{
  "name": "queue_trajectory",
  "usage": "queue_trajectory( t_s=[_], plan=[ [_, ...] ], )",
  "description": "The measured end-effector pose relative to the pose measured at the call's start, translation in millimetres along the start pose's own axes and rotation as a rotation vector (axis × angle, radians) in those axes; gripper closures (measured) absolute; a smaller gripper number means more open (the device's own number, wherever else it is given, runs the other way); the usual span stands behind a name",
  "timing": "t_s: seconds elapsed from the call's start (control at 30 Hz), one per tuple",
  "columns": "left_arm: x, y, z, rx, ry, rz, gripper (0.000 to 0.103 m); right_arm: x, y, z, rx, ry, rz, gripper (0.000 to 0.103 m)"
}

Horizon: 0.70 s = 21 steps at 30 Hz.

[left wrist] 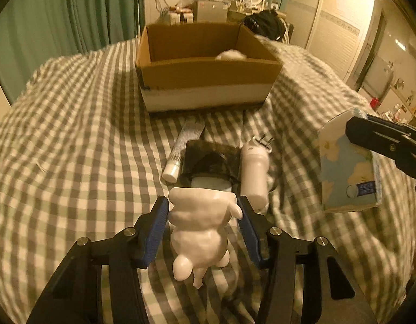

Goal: Organize objects
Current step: 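Lift the white figurine with the left gripper while the right carries tissues into the box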

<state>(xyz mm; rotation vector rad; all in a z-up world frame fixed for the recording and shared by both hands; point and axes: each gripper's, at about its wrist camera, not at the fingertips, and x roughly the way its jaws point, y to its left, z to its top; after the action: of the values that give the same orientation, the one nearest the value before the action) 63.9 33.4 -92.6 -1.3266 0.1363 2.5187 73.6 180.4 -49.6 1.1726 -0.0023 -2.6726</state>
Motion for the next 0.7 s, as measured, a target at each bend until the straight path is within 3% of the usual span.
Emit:
queue_trajectory(
  t_s=[0.33, 0.7],
  plan=[
    [-50, 10, 30, -0.052, -0.126, 0.025, 0.05, -40, 11, 18, -0.041, -0.101, -0.028, 0.076],
    [-93, 23, 125, -0.068, -0.323, 0.085, 0.05, -60, 6, 99, -0.061, -0.254, -0.032, 0.076]
  ],
)
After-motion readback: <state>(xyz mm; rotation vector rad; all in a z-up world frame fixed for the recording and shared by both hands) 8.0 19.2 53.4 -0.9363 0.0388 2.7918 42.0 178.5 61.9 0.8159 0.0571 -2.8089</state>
